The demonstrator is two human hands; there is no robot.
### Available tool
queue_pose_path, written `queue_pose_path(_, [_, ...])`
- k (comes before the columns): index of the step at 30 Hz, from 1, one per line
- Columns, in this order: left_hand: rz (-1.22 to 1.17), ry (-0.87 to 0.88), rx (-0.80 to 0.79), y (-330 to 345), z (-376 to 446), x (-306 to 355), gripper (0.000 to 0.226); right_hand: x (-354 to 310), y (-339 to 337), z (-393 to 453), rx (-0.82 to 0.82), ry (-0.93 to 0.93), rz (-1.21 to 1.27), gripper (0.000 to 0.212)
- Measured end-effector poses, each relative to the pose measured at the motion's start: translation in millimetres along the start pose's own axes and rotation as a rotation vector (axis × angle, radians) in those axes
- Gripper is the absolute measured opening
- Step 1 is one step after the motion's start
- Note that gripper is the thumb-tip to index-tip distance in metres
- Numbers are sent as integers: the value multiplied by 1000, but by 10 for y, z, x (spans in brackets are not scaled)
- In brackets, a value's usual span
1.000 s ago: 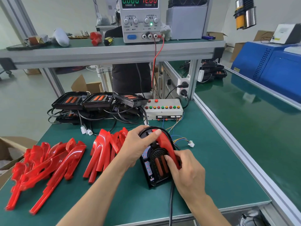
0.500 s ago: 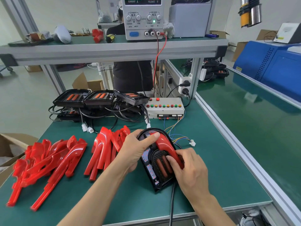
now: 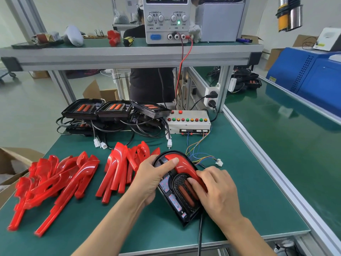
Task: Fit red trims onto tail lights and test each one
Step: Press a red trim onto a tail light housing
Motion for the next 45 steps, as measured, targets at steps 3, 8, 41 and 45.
queue_pose_path(3, [130, -31, 8, -68, 1, 77, 22, -48, 11, 7, 7, -54, -16, 23])
queue_pose_path(8, [309, -108, -33, -142, 15, 205, 27, -95, 51, 127, 8, -119, 25, 22])
queue_pose_path(41, [332, 159, -87, -315, -140, 228, 35, 298, 189, -183, -390, 652, 935, 27])
queue_pose_path(45, [304, 244, -108, -333, -176, 231, 44, 250, 239, -49, -315, 669, 1057, 25])
Point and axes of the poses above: each hand's wrist, its own z-axis towards the middle knuckle, its own y-axis out of the palm, x = y × z, the point moved 7 cm from there along z, towards the middle knuckle, and after that the axes turned 6 degrees about -y, right-handed, at the moved point
